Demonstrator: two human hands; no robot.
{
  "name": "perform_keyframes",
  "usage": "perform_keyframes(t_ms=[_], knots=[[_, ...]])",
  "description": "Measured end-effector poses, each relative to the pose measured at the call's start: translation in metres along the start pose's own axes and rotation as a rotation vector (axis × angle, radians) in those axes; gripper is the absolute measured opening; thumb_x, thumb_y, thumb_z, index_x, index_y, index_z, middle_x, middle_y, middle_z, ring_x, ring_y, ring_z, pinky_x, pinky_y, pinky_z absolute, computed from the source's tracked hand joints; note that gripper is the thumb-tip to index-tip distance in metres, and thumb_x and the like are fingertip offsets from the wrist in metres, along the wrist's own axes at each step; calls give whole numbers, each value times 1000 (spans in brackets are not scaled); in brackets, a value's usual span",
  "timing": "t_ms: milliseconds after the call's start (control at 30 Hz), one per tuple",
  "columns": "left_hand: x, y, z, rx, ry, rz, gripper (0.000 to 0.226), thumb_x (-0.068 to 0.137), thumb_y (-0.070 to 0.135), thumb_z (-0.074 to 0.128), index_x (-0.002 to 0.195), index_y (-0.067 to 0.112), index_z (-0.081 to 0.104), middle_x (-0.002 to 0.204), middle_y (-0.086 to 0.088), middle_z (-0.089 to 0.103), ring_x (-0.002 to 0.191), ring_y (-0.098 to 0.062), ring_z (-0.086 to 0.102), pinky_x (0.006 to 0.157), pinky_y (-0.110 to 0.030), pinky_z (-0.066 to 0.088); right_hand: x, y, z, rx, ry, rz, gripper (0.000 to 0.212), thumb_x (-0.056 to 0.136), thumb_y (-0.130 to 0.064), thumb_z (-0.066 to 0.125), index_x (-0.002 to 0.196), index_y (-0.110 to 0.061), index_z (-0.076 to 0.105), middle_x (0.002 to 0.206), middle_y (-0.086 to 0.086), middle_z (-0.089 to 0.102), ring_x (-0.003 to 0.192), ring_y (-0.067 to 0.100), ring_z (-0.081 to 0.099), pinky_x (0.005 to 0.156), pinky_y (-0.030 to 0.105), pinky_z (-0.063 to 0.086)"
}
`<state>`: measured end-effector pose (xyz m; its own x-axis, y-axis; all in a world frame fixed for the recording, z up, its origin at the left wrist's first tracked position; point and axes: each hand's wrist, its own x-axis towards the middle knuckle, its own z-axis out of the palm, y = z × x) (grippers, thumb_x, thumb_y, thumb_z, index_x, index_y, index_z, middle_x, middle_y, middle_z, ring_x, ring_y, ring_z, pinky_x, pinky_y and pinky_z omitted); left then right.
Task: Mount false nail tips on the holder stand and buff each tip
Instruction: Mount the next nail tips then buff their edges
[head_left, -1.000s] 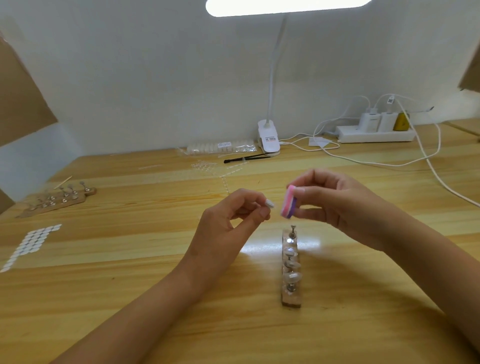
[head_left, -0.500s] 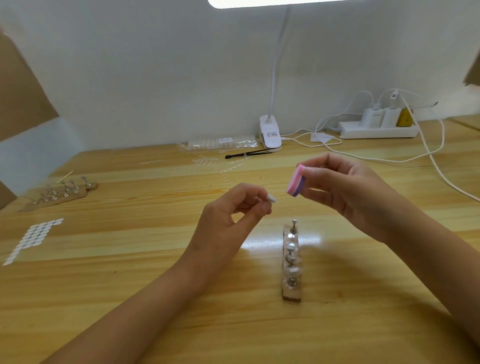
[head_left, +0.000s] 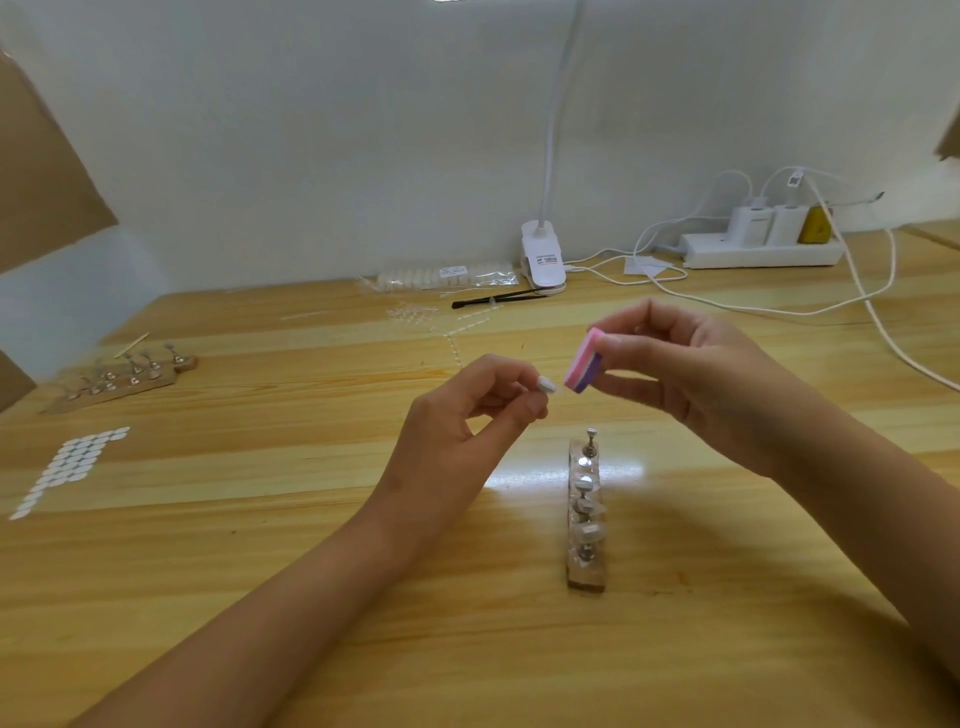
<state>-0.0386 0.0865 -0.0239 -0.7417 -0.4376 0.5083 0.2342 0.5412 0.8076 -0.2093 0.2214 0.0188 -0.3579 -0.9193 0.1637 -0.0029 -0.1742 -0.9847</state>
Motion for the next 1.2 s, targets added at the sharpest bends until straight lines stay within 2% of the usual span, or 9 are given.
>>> perform_keyframes(t_ms=[167,300,433,567,700,800,933,1100,1200], knots=[[0,1,1,8,-4,9,10,94,19,66,98,28,67,87,9,71,91,-16,69,89,-33,55,-3,-1,1,-88,-196,76,32,75,-21,72,102,-4,65,94,6,73,90,21,72,77,23,57],[0,1,0,-6,-1,4,13,93,19,65,98,31,67,88,9,72,92,-18,70,90,-35,55,1,-1,-2,7,-6,7,33,73,-20,72,101,-5,64,90,3,73,88,18,72,75,21,56],[0,2,2,8,-14,10,11,92,21,65,98,31,66,88,7,71,91,-17,69,89,-36,55,-3,-1,1,-72,-178,69,33,75,-19,71,101,-2,63,91,5,73,88,20,73,76,23,57],[1,0,0,-40,-1,-9,10,91,26,65,97,35,67,88,10,72,92,-16,70,90,-34,55,0,-1,-1,16,-13,14,31,74,-17,70,101,-3,62,89,4,73,87,18,73,74,21,57],[1,0,1,-32,-13,-6,8,91,28,65,98,32,67,89,11,71,91,-13,69,89,-32,54,-3,1,4,-70,-177,66,31,77,-17,70,102,0,62,91,5,73,89,20,72,77,24,57],[1,-1,1,-54,-9,-19,10,91,24,65,99,29,67,89,9,71,91,-14,70,90,-35,55,1,2,3,14,-15,16,28,77,-16,69,101,-3,62,89,3,73,88,18,72,75,21,56],[0,0,0,-44,-23,-19,8,92,23,65,99,26,67,88,8,71,91,-15,70,90,-34,54,-2,1,2,-30,-147,74,29,76,-17,70,100,-3,63,89,4,72,86,18,72,74,22,57],[0,0,-1,-59,-16,-31,8,93,20,65,99,25,67,87,8,71,91,-15,70,91,-36,54,3,2,-1,49,14,25,29,75,-19,71,100,-6,64,89,4,73,86,17,72,74,21,56],[0,0,0,-33,-26,-16,7,93,20,65,99,24,67,87,8,71,90,-14,69,89,-33,55,-1,2,0,-35,-179,92,31,76,-21,72,100,-4,64,91,5,73,87,19,72,75,23,57]])
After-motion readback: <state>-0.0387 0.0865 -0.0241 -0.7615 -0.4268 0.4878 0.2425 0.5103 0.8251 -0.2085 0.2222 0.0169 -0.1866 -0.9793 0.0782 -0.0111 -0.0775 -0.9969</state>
